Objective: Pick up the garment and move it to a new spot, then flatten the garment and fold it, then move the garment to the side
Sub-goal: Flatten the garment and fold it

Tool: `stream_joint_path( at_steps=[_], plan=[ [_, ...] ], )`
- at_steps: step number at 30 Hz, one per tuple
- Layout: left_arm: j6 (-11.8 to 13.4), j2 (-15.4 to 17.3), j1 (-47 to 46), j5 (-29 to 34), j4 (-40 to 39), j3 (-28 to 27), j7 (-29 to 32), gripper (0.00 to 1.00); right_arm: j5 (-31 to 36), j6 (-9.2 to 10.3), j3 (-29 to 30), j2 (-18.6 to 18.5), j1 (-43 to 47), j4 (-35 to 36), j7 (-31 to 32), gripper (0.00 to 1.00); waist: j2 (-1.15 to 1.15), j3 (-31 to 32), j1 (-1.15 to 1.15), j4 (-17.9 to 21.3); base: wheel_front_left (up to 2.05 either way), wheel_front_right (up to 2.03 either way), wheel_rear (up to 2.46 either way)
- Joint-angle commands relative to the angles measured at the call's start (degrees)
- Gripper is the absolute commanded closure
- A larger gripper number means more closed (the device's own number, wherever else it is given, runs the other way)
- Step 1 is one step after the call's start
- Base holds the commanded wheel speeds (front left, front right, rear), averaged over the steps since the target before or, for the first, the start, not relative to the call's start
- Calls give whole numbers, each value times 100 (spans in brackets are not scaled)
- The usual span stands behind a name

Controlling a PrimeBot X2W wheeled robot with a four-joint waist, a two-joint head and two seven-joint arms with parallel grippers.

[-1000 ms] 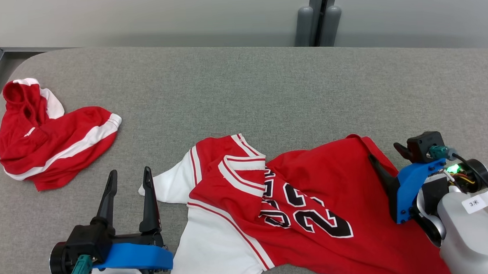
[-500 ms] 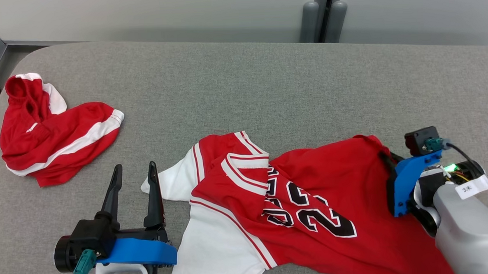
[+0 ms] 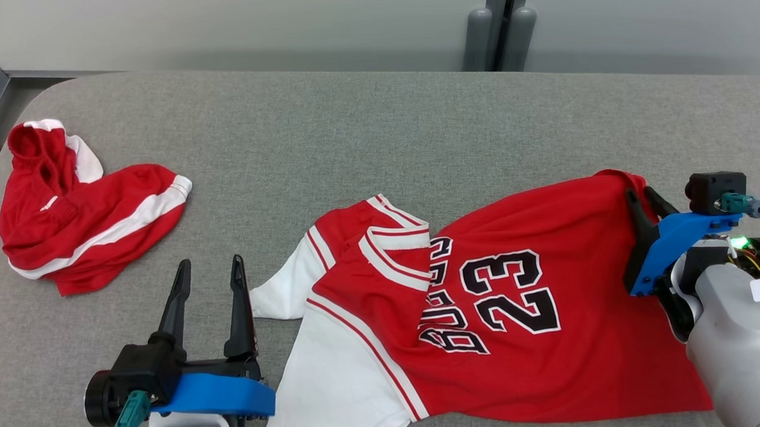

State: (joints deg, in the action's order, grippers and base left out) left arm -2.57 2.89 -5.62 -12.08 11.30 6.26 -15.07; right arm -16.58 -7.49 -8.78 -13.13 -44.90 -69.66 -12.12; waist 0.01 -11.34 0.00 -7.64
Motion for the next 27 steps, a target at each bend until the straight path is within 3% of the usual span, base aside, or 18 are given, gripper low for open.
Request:
stream_joint_path(
  at_steps=[1,8,18,27],
  plan=[
    [-8,-2,44,27,12,-16,-15,0,-1,-1,17,-45,13,-9,-72,0,-1,36,0,39,0,0,0],
    [-39,-1,204,130,43,-170,-15,0,-38,-1,-98,133,375,428,-305,0,-1,306,0,354,0,0,0],
    [-88,-1,481,416,192,-496,-15,0,8,-1,68,229,1881,3039,-312,0,-1,755,0,893,0,0,0],
    [-74,-2,549,676,253,-487,-15,0,336,-1,687,573,3512,5004,-310,0,-1,965,0,979,0,0,0]
  ],
)
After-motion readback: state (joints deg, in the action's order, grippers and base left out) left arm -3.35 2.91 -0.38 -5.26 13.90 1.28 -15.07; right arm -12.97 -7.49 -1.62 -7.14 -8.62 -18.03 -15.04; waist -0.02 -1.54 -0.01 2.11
